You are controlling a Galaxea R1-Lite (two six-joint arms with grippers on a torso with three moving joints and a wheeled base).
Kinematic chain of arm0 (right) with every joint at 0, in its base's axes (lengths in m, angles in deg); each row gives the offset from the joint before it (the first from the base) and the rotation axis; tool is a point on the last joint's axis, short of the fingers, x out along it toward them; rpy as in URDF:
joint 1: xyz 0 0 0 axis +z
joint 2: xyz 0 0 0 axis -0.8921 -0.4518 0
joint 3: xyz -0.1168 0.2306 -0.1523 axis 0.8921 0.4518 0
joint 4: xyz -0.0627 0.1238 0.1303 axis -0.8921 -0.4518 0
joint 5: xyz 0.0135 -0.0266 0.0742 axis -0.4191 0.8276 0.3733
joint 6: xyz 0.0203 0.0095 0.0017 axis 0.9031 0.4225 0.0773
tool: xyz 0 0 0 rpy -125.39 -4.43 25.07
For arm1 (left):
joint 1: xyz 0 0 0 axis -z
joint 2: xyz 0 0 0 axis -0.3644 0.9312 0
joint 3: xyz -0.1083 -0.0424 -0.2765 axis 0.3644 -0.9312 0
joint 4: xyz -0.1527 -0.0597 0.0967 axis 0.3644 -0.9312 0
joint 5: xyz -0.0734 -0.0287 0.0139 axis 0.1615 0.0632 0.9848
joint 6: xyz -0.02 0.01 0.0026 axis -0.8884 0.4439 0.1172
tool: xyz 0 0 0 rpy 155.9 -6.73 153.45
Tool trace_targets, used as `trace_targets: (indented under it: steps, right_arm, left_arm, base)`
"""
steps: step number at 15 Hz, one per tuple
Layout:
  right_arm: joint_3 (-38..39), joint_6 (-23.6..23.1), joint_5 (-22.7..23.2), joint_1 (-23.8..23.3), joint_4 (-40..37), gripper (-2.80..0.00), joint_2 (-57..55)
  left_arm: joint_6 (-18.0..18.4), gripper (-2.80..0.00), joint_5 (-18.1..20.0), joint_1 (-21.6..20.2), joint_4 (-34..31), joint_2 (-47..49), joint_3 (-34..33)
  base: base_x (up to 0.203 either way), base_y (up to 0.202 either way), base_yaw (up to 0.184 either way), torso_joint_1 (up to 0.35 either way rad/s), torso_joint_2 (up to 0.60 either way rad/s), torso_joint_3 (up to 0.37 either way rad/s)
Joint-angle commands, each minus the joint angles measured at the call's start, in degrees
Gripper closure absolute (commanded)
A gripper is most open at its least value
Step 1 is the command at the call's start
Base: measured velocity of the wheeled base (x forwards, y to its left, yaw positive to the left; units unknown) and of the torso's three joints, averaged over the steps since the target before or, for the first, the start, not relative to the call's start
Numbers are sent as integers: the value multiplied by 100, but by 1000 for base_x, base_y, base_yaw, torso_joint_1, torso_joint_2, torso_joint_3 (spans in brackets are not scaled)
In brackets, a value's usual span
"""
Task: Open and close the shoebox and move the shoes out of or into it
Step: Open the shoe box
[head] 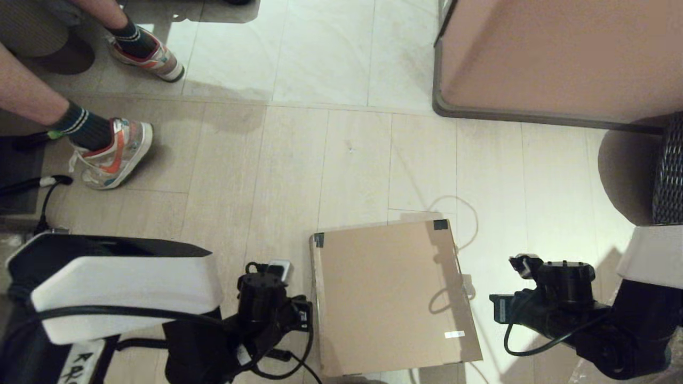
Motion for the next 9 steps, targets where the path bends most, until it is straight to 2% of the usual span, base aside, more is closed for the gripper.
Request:
trace_targets:
  steps: [1,3,9]
  right_arm:
    - [-26,-15,-16,85,289,0,-576]
    - [-28,-26,-23,142,340,0,-626]
    - [-106,8,-41,409,343,0,-934]
  left_arm:
    - [-54,0,-82,121,49,444,119]
    - [-196,0,-161,114,49,517,149]
    - [-207,0,-197,101,-49,570,282]
  base:
    - [0,0,0,0,0,0]
    - [0,0,0,0,0,0]
    - [0,0,0,0,0,0]
